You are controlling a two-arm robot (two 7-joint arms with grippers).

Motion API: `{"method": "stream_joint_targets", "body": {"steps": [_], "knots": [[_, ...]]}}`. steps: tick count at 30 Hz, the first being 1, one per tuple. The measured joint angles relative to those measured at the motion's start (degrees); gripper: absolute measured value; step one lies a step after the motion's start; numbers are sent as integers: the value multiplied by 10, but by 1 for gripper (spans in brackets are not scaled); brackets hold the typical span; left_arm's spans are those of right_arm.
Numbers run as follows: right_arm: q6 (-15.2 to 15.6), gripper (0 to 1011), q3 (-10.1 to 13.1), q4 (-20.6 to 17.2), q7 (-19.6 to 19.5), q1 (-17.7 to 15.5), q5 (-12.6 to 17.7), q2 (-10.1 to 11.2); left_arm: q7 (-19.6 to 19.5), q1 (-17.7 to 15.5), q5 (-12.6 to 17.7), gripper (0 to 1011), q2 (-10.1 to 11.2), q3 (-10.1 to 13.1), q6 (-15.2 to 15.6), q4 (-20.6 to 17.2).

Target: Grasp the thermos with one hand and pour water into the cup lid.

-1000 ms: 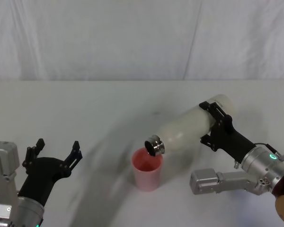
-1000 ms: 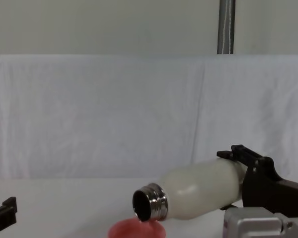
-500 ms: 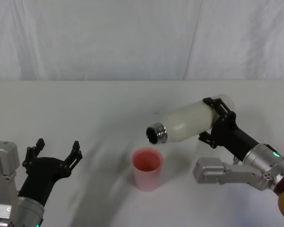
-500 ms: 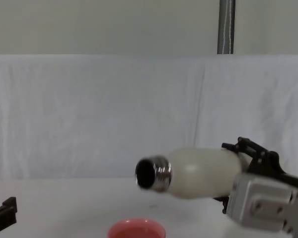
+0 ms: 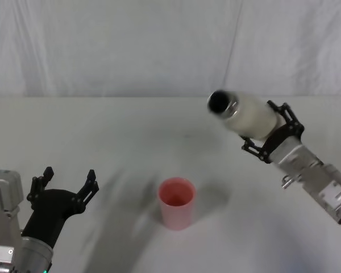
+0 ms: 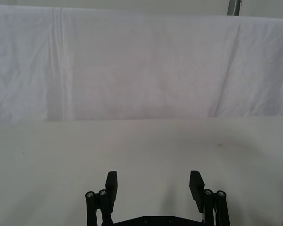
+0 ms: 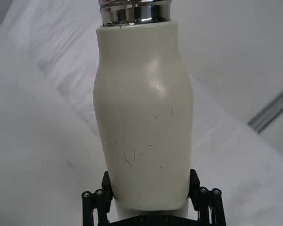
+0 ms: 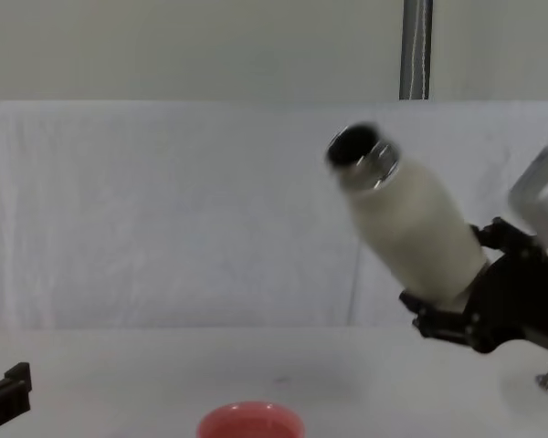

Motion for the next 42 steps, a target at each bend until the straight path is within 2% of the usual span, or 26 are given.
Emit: {"method": "stream_joint_targets", "body": {"steps": [1,3,6,7,8,10,11,16,17,21,34,42], "knots": [[0,960,12,-1,12,-4,30,-7,0,0,0,1001,0,0,0,0],[0,960,22,-2,22,-7,55,-12,0,0,0,1001,0,0,0,0],[6,960,45,-5,51,-13,113,-26,0,0,0,1001,0,0,0,0],[6,960,45,-5,51,-13,113,-26,0,0,0,1001,0,0,0,0],[11,960,53,-5,65,-15,137,-31,0,0,0,1001,0,0,0,0],[16,960,60,-5,78,-17,160,-35,0,0,0,1001,0,0,0,0],[22,960,66,-5,92,-18,184,-40,0,0,0,1001,0,0,0,0],[43,960,83,-1,132,-19,261,-52,0,0,0,1001,0,0,0,0],[43,960,83,-1,132,-19,261,-52,0,0,0,1001,0,0,0,0],[69,960,90,2,159,-19,316,-56,0,0,0,1001,0,0,0,0],[133,960,79,-1,178,-18,373,-38,0,0,0,1001,0,0,0,0],[153,960,71,-1,178,-17,398,-29,0,0,0,1001,0,0,0,0]]}}
